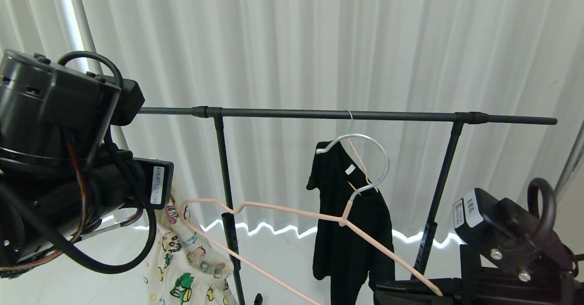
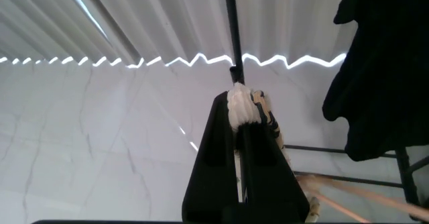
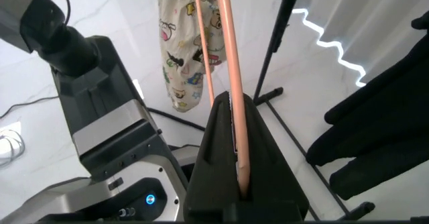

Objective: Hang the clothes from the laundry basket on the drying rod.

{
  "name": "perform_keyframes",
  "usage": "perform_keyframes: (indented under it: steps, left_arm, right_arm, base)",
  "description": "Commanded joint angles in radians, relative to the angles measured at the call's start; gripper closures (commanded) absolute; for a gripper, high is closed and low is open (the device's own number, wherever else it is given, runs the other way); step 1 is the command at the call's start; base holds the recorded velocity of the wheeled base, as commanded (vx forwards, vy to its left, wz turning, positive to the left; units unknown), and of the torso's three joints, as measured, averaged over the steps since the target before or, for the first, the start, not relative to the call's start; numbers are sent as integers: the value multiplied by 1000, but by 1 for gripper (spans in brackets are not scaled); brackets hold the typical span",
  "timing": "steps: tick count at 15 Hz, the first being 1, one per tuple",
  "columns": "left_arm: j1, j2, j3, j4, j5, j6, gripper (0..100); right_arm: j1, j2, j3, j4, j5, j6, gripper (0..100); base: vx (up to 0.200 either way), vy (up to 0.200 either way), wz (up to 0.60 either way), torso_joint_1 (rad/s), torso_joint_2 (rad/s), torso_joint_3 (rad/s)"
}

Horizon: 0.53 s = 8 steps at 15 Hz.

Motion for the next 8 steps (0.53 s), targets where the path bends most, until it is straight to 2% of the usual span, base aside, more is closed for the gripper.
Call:
perform_keyframes:
  steps: [1,8]
  left_arm:
    - [23,3,-2,0,1,0,100]
    - [0,-13,-4,0,36,-14,100]
  right_arm:
    - [13,-4,-2,0,0,0,100]
    - [6,71,-39,-19,-1,0,100]
  base:
    - [0,0,0,0,0,0]
    - [0,0,0,0,0,0]
